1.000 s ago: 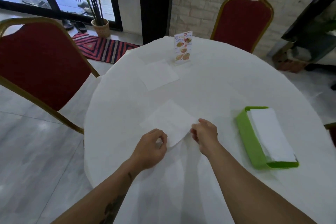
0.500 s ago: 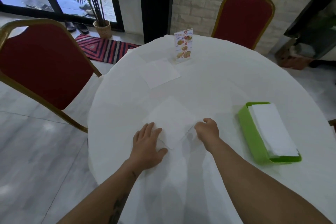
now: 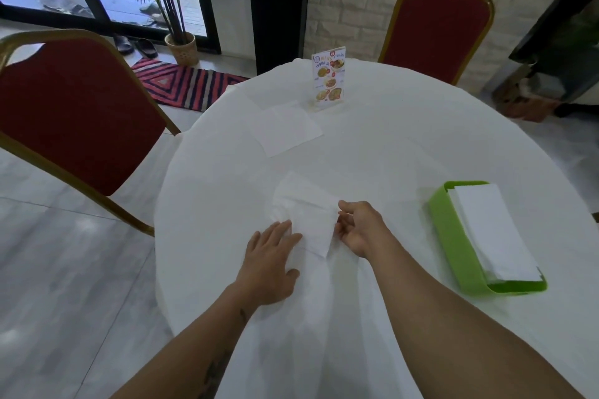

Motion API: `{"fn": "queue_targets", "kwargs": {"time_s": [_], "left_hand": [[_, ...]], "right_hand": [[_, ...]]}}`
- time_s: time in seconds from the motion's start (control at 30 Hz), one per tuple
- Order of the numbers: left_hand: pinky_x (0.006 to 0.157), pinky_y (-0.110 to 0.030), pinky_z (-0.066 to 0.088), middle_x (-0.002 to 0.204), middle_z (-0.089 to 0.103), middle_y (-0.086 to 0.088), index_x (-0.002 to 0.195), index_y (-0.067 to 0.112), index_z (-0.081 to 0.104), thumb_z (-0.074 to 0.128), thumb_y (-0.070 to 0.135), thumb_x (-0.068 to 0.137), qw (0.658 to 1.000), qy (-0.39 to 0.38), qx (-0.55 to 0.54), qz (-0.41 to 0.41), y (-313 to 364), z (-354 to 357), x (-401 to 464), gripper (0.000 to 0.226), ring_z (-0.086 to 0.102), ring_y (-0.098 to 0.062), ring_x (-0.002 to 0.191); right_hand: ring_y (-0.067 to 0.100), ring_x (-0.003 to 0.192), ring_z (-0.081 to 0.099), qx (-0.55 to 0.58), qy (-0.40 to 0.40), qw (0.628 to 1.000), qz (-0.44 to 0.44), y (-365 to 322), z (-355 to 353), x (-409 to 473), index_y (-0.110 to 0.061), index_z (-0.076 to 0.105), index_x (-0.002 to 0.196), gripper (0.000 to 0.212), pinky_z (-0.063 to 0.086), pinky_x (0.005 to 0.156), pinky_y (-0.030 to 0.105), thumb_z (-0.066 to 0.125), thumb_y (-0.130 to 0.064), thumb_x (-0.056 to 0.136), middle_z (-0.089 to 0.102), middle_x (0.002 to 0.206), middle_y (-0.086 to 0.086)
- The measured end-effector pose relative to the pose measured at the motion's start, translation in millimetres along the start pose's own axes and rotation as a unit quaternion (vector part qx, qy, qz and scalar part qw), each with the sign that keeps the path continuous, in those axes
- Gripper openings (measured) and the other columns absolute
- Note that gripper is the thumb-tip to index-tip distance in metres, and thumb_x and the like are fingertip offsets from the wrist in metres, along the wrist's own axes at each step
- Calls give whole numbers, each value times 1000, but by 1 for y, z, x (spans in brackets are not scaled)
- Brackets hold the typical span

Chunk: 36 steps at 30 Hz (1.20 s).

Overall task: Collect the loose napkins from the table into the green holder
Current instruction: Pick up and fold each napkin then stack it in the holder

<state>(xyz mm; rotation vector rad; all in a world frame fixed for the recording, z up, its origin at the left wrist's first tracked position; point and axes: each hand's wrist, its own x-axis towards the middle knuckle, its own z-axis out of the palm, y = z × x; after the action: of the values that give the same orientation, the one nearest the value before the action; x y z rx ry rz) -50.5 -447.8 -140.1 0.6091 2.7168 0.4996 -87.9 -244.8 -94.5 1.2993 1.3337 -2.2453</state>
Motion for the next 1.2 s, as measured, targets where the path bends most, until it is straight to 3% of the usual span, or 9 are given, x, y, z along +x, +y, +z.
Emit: {"fn": "queue_targets", "kwargs": {"time_s": [0.2, 0.37, 0.53, 0.7, 0.77, 0.83, 1.03, 1.13, 1.2], "left_hand": [[122, -42, 3, 162, 7, 6, 147, 35, 26, 55, 42, 85, 1000, 2, 0, 1, -1, -1, 1, 68, -2, -14, 149], [121, -43, 6, 161, 10, 6, 146, 35, 30, 57, 39, 84, 1000, 3, 3, 3, -1, -6, 3, 68, 3, -15, 149], [121, -41, 4, 161, 10, 4, 147, 34, 28, 56, 38, 83, 1000, 21, -8, 3, -2, -1, 0, 69, 3, -16, 148], [119, -37, 16, 159, 16, 0, 144, 31, 29, 61, 40, 80, 993, 87, -63, -41, -5, 4, -11, 71, 13, -21, 146], [118, -39, 23, 156, 17, -2, 141, 25, 28, 63, 40, 78, 988, 113, -85, -67, -9, 5, -17, 73, 18, -23, 144], [116, -40, 26, 156, 13, -3, 139, 22, 23, 65, 40, 77, 985, 124, -93, -81, -12, 5, -20, 77, 19, -24, 142], [121, -43, 7, 162, -6, 1, 151, 27, 8, 49, 35, 89, 998, 51, 10, -32, -7, 2, -14, 75, -1, -22, 148], [120, -50, -5, 162, -8, 3, 153, 26, 6, 37, 26, 93, 999, -9, 39, -37, 1, 4, -11, 67, -12, -21, 148], [119, -52, -8, 162, -9, 4, 153, 25, 5, 36, 23, 93, 998, -17, 33, -43, 3, 4, -10, 67, -14, -20, 148]], "right_hand": [[17, 58, 49, -44, 99, 988, -107, -3, 4, 13, -17, 50, 135, 56, 49, 66, 33, 65, 0, 84, 60, 101, 11], [13, 49, 42, -25, 73, 993, -86, -12, 12, 14, -28, 49, 84, 35, 48, 61, 29, 66, 3, 83, 50, 78, 2], [18, 73, 63, -177, 35, 973, -147, -12, 15, 0, -15, 71, 106, 33, 51, 63, 28, 66, 3, 79, 70, 98, 6], [15, 89, 69, -483, -21, 839, -249, 5, 10, -25, -27, 74, 85, 25, 57, 82, 32, 61, -9, 73, 73, 89, -8], [12, 98, 64, -612, -69, 748, -246, 16, 5, -30, -31, 73, 90, 25, 52, 92, 36, 62, -17, 73, 70, 100, -11], [12, 106, 61, -662, -105, 705, -231, 24, 0, -35, -30, 74, 99, 27, 47, 99, 38, 64, -25, 74, 68, 109, -10], [25, 127, 44, -590, -14, 769, -245, 32, 0, -22, -20, 56, 131, 48, 40, 105, 37, 56, -22, 84, 50, 134, 4], [25, 117, 51, -573, 14, 793, -205, 31, 9, -19, -14, 49, 136, 51, 44, 96, 36, 54, -20, 85, 55, 125, 4], [23, 105, 57, -512, 11, 846, -148, 25, 18, -20, -10, 56, 125, 40, 48, 89, 35, 57, -23, 87, 59, 115, 1]]}}
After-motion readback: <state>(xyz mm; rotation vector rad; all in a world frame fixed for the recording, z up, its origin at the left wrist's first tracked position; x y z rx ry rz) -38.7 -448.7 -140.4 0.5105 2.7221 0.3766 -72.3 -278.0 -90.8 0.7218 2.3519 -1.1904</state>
